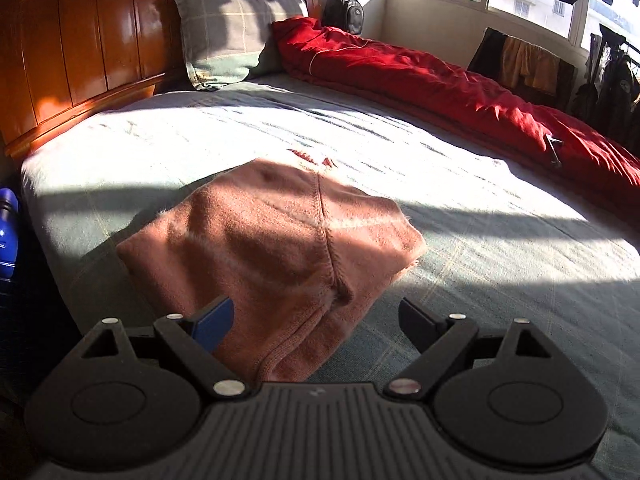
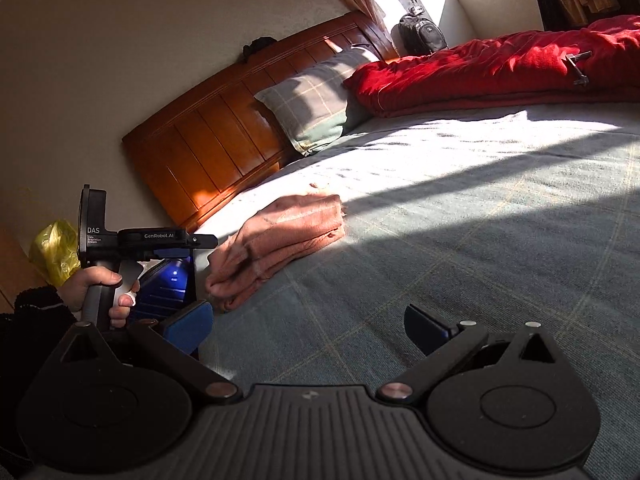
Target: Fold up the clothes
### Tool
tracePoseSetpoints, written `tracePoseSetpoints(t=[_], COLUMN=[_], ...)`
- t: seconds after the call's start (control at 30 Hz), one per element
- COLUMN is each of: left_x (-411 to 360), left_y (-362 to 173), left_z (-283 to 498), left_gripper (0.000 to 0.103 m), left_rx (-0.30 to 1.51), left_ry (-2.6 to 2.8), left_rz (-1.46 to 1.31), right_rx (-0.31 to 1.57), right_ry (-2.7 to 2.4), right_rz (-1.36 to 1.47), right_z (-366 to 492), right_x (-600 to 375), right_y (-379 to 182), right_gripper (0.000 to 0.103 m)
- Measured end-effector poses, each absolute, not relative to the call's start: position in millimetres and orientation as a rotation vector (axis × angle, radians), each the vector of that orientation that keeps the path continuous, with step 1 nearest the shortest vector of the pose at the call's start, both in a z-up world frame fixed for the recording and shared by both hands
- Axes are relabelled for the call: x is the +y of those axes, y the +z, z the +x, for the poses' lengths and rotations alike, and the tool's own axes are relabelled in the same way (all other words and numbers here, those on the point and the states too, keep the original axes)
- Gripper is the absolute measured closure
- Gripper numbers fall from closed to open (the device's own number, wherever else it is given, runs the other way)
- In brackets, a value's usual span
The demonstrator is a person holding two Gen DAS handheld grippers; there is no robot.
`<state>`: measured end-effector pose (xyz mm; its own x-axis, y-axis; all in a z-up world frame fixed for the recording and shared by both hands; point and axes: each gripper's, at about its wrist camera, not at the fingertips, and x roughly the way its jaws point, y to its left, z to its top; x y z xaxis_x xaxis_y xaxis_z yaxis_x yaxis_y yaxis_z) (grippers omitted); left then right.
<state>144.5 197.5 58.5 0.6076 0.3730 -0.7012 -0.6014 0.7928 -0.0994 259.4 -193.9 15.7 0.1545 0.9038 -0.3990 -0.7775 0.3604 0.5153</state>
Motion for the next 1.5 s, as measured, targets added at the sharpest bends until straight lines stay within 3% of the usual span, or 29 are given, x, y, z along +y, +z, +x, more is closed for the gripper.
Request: tracePoseSetpoints(t=[0.27,0.53,0.9,1.17,1.37,1.5], left_x=[197.9,192.3,293.0,346.5,401.5,415.8], left_y=[4.3,32.2,-12.0,16.0,-7.8,10.7], left_z=[153.9,139.5,122.3,91.4,93.7,61.4], left_gripper=[0.014,0.014,0.015,0.013,0.017,0.014], left_rx=[0.778,0.692,0.649,0.466,0.521,0.436], left_ry=[0.514,0.457,0.483,0.388,0.450,0.492], left_rz=[-0.442,-0.363,-0.515,-0.563,-0.682,-0.617], right_rx=[0.775,0.792,0.849,0.876,0.889,0.898], right_ry=[1.216,1.181,1.158,1.143,1.149,1.111], right_rz=[0.217,0.161,0.094,0.015,-0.058,-0.062], right_z=[261.9,260.6,253.5,244.3,231.6,232.2], right_x=[-198.3,-176.7,-89.1,-24.8,26.4,35.0], right_y=[-5.4,-6.0,-1.6,8.4,10.0,16.4], right_gripper=[0.000,0.000,0.000,0.000,0.000,0.000])
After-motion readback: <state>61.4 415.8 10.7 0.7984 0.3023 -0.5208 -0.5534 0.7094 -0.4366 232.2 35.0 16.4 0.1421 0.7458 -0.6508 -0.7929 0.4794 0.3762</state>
